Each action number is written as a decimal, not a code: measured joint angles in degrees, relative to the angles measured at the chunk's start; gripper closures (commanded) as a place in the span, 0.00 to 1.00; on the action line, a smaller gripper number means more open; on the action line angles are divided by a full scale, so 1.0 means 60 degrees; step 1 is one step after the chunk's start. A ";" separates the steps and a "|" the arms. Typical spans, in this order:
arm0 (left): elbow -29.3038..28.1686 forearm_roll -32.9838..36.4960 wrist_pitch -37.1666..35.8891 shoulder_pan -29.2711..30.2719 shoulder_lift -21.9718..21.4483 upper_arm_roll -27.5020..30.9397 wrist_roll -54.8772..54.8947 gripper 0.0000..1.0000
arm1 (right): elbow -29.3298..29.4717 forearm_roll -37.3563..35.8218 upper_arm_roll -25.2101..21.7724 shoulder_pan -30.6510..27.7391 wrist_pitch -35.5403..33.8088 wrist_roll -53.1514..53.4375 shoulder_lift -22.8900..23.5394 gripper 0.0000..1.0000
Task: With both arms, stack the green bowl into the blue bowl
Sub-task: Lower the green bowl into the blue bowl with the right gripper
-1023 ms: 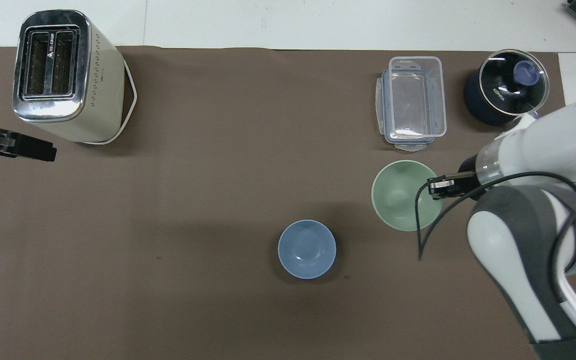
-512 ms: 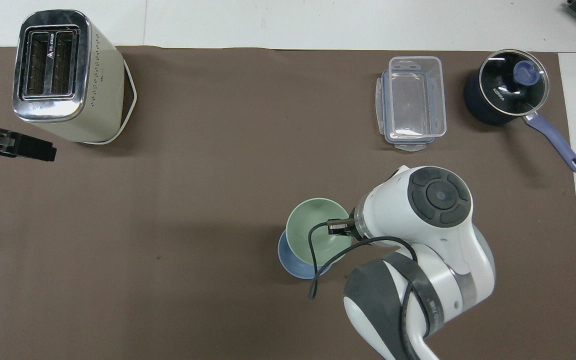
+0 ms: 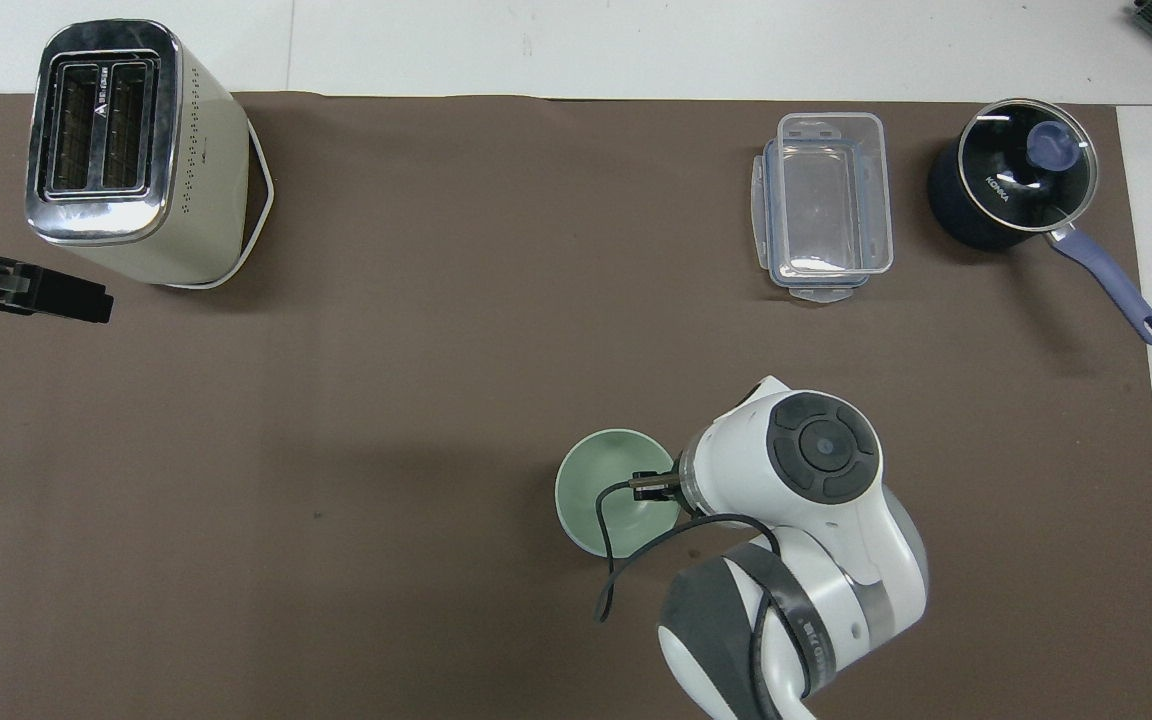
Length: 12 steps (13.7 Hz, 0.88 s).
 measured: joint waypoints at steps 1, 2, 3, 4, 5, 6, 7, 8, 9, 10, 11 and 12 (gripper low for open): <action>0.0000 0.0000 0.0000 0.0000 0.0000 0.0000 0.0000 0.00 | -0.0082 0.0038 0.0000 0.0027 0.0129 0.0000 0.0000 1.00; 0.0000 0.0000 0.0000 0.0000 0.0000 -0.0001 0.0000 0.00 | -0.0157 0.0044 0.0001 0.0054 0.0187 0.0000 0.0001 1.00; 0.0000 0.0000 0.0000 0.0000 0.0000 -0.0001 0.0000 0.00 | -0.0209 0.0048 0.0001 0.0063 0.0221 0.0000 0.0000 1.00; 0.0000 0.0000 0.0000 0.0000 0.0000 -0.0001 0.0000 0.00 | -0.0250 0.0086 0.0000 0.0063 0.0283 0.0000 0.0001 1.00; 0.0000 0.0000 0.0000 0.0000 0.0000 0.0000 -0.0001 0.00 | -0.0292 0.0195 0.0000 0.0063 0.0358 0.0000 0.0003 1.00; 0.0000 0.0000 0.0000 0.0000 0.0000 0.0000 -0.0002 0.00 | -0.0320 0.0275 0.0000 0.0063 0.0421 0.0000 0.0007 1.00; 0.0000 0.0000 0.0000 0.0000 0.0000 0.0000 -0.0002 0.00 | -0.0346 0.0370 -0.0001 0.0062 0.0486 0.0000 0.0009 1.00; 0.0000 0.0000 0.0000 0.0000 0.0000 0.0000 -0.0002 0.00 | -0.0365 0.0419 -0.0006 0.0057 0.0519 0.0000 0.0010 1.00; 0.0000 0.0000 0.0001 0.0000 0.0000 0.0000 -0.0002 0.00 | -0.0375 0.0434 -0.0015 0.0053 0.0537 0.0000 0.0012 1.00; 0.0000 0.0000 0.0001 0.0000 0.0000 0.0000 -0.0002 0.00 | -0.0383 0.0443 -0.0018 0.0052 0.0563 0.0000 0.0025 1.00; 0.0000 0.0000 0.0001 0.0000 0.0000 0.0000 -0.0002 0.00 | -0.0398 0.0450 -0.0018 0.0052 0.0643 0.0000 0.0071 1.00; 0.0000 0.0000 0.0001 0.0000 0.0000 0.0000 -0.0002 0.00 | -0.0402 0.0451 -0.0019 0.0052 0.0707 0.0000 0.0136 1.00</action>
